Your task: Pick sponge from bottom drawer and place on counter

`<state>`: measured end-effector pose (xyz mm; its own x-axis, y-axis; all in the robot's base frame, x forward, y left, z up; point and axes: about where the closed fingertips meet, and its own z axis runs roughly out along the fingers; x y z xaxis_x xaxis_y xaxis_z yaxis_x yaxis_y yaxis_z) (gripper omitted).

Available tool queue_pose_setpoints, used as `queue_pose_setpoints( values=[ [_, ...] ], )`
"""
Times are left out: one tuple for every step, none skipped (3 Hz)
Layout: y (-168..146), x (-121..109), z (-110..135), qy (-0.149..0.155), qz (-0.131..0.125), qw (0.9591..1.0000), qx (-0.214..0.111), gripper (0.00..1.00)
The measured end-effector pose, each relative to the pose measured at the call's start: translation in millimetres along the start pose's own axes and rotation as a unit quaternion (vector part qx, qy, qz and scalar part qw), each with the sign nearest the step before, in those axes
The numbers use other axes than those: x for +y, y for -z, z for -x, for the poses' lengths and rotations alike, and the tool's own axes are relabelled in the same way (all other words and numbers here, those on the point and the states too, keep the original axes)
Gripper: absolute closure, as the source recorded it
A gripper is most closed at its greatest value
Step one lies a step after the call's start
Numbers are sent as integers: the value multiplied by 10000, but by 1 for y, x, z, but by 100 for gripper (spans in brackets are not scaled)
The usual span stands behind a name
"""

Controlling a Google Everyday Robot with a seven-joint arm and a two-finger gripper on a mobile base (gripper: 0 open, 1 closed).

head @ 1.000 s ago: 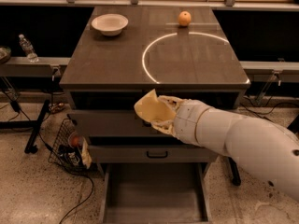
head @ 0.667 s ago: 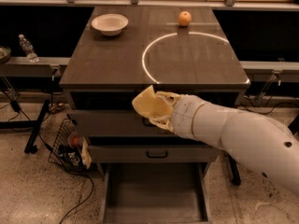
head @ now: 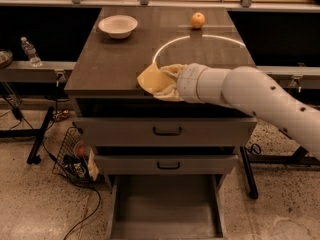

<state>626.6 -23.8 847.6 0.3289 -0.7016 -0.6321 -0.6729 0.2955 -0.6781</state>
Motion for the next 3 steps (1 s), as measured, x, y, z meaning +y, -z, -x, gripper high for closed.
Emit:
queue_pose_setpoints(
  values=[
    [-9,-3,-1,-28,59,10000,-50,100],
    [-9,-3,-1,-27,59,10000,-50,82],
    [-9,-3,-1,-27,59,10000,-51,83]
  ],
)
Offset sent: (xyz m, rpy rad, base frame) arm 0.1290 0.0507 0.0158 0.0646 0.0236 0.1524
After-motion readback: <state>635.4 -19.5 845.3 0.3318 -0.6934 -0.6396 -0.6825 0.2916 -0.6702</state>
